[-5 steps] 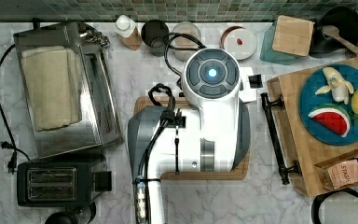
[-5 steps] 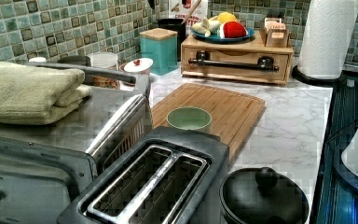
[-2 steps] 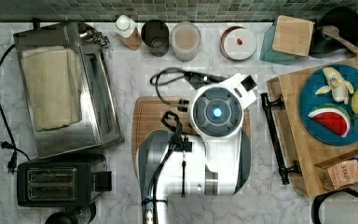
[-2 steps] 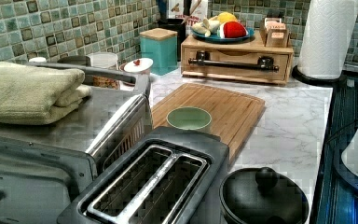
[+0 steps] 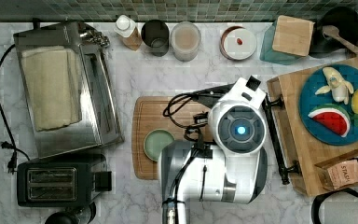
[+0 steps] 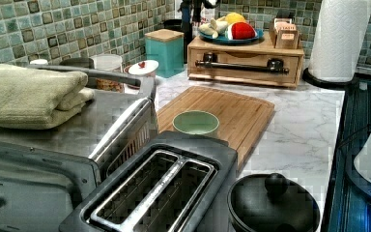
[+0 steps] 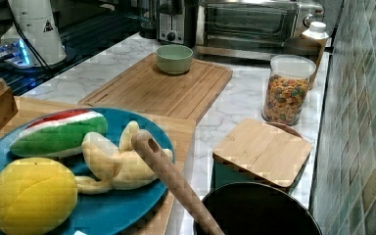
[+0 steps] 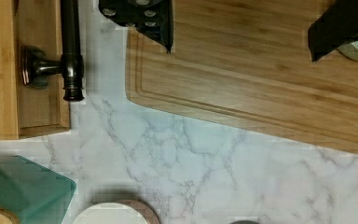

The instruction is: Open the drawer.

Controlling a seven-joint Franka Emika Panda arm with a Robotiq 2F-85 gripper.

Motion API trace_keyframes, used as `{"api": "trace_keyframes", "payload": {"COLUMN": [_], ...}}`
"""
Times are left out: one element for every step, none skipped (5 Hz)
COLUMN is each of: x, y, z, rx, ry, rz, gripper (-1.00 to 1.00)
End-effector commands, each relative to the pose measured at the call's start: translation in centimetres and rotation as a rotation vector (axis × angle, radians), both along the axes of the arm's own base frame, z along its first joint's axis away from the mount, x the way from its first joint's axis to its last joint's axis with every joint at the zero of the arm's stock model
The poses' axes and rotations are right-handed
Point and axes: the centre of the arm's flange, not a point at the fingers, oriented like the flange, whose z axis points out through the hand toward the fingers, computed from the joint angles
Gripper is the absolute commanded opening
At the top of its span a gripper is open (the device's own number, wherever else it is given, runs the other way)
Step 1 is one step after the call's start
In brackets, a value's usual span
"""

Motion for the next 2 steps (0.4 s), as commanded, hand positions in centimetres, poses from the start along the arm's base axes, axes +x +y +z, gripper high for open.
{"api": "trace_keyframes", "payload": {"x": [-1.3,-2.0], "y": [-10.8,-11.5], "z": [-4.4,-6.2], "rx": [-0.072,-0.103], "ry": [-0.004,-0.030], "rz": [0.055,0.052], "gripper": [1.00,1.00]}}
